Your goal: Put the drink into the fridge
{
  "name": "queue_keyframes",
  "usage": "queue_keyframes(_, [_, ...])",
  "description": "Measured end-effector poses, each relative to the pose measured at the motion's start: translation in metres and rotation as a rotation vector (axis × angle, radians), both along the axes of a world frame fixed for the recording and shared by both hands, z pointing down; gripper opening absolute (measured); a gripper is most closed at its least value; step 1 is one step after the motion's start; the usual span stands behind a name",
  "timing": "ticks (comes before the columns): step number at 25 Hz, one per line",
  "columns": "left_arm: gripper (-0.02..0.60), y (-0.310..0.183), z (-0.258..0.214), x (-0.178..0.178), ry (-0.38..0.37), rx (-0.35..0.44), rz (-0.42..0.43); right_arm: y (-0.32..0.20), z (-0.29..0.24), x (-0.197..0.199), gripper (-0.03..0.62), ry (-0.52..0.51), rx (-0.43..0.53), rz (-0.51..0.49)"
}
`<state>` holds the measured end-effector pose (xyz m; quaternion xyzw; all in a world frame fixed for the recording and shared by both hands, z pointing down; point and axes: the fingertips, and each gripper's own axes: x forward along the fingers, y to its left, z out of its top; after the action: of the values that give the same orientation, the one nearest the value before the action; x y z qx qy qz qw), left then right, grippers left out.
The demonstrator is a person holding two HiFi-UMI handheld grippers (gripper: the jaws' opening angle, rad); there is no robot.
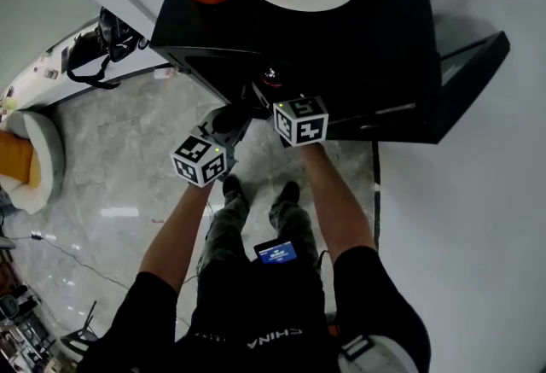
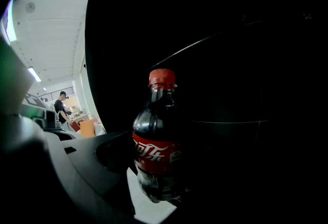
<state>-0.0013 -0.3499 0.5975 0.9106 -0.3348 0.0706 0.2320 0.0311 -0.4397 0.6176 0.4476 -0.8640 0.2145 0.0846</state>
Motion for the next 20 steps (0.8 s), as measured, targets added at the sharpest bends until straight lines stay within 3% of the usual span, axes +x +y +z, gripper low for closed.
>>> queue_keyframes(10, [0.023,-0.017,0.028,-0.015,-0.031,0.014,-0.105,-0.045,0.028,-0.031,0.301,0.075,0.071,0.000])
queue_keyframes(14, [0.023,-0.030,0.038,-0.022,-0.051,0.022,-0.172,-0.060,0.026,-0.040,0.301,0.053,0.107,-0.002])
queue_keyframes(20, [0.023,-0.036,0.046,-0.018,-0.036,0.018,-0.205,-0.077,0.027,-0.045,0.301,0.079,0.165,-0.006])
